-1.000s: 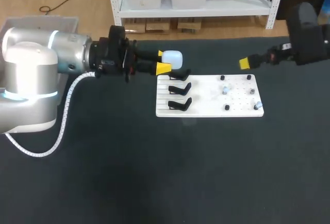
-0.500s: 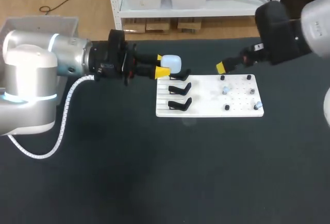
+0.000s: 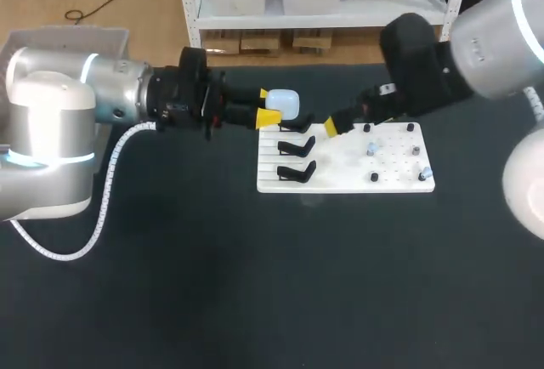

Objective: Pick up each earbud case from the left stands, insert the matching earbuds, close the lid, and place the case in the box.

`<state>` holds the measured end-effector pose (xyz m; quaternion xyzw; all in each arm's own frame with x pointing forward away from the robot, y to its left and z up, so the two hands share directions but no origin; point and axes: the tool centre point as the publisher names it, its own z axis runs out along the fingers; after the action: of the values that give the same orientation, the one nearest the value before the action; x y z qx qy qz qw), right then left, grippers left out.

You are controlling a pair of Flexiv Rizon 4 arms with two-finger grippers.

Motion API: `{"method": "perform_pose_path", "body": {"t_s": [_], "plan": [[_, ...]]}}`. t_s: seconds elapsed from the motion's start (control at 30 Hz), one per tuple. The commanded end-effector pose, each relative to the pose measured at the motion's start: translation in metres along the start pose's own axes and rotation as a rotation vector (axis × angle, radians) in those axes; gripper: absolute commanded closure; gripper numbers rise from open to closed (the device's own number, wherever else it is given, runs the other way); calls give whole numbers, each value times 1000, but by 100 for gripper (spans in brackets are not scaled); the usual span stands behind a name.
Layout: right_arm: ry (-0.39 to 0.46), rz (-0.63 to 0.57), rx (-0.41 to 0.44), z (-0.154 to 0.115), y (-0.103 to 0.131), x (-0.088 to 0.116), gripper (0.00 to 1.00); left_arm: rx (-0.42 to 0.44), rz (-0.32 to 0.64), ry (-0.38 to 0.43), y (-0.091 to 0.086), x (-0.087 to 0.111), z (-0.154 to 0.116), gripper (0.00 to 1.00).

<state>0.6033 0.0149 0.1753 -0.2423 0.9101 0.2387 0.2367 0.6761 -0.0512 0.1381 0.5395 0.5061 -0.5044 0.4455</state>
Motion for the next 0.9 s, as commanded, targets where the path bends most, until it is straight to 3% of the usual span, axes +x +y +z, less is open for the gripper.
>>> {"method": "perform_pose_path", "body": {"t_s": [0.03, 0.9], "plan": [[26, -12, -14, 12, 8, -11, 0, 3, 0, 0, 1, 0, 0, 100], [74, -21, 20, 54, 5, -42, 0, 3, 0, 0, 1, 0, 0, 100]]}}
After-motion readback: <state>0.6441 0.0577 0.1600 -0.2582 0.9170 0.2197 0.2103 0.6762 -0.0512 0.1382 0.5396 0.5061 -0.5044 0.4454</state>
